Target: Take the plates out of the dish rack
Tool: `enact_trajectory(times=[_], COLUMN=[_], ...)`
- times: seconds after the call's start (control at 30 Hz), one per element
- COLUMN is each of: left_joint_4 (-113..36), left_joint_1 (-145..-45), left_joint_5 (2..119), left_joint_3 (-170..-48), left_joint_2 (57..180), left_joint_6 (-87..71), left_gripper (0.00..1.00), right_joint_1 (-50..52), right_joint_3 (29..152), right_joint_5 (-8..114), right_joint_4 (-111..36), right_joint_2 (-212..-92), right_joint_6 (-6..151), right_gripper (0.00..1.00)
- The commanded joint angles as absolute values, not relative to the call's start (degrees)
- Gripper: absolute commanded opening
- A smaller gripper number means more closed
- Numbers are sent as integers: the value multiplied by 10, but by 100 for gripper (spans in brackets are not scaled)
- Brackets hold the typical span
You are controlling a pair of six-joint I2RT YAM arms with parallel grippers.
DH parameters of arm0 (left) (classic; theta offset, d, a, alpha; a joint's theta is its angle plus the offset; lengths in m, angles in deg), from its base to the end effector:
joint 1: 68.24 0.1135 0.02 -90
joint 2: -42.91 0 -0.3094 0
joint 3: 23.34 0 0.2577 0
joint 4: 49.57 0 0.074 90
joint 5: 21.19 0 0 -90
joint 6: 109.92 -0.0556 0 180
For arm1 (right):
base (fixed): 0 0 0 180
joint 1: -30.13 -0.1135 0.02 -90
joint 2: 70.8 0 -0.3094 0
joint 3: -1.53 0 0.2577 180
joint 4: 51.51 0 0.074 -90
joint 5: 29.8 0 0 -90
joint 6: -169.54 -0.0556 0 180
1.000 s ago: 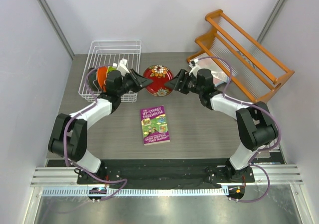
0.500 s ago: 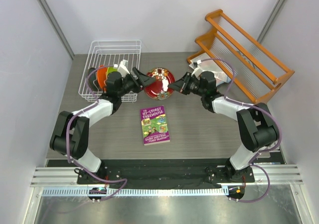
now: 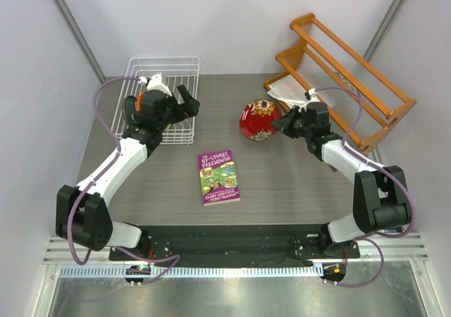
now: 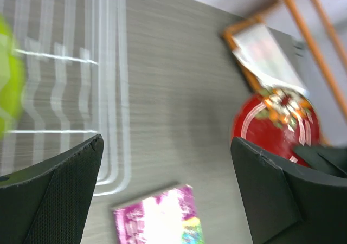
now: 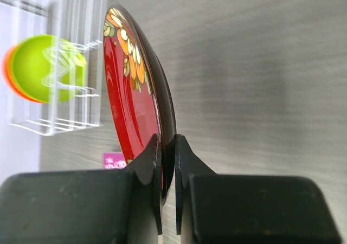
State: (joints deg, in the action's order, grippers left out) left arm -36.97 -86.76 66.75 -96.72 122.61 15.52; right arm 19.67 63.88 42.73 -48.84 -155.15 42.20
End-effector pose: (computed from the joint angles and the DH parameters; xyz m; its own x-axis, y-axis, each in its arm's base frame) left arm 0.3250 -0.1110 0.3475 -0.4532 -0.4593 -0.7639 0.1066 0.8230 -0.5580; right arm 0.3352 0.0789 0.2718 -0.5941 0.4787 -0.6465 -0.1020 0.7524 0.6508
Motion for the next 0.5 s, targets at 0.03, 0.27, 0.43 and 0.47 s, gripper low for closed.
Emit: enact_trajectory(times=[0.03, 0.27, 0.43, 0.47], left_joint_4=[-286, -273, -274, -275], left_joint_1=[-866, -855, -855, -856], left_joint_5=[853, 889, 886, 888], left_joint_3=[-996, -1011, -1013, -1012], left_joint_2=[1204, 1236, 1248, 1248], left_joint_6=[39, 27, 30, 31], left_gripper=[99, 99, 99, 100], right_joint_1=[197, 198, 198, 198], right_joint_3=[640, 649, 649, 647], right_joint_5=[439, 436, 431, 430], right_joint_4=[-461, -462, -475, -478], right_joint_2=[-1545, -1594, -1633, -1636], right_joint_6=[447, 458, 454, 453], right_gripper=[1, 1, 1, 1])
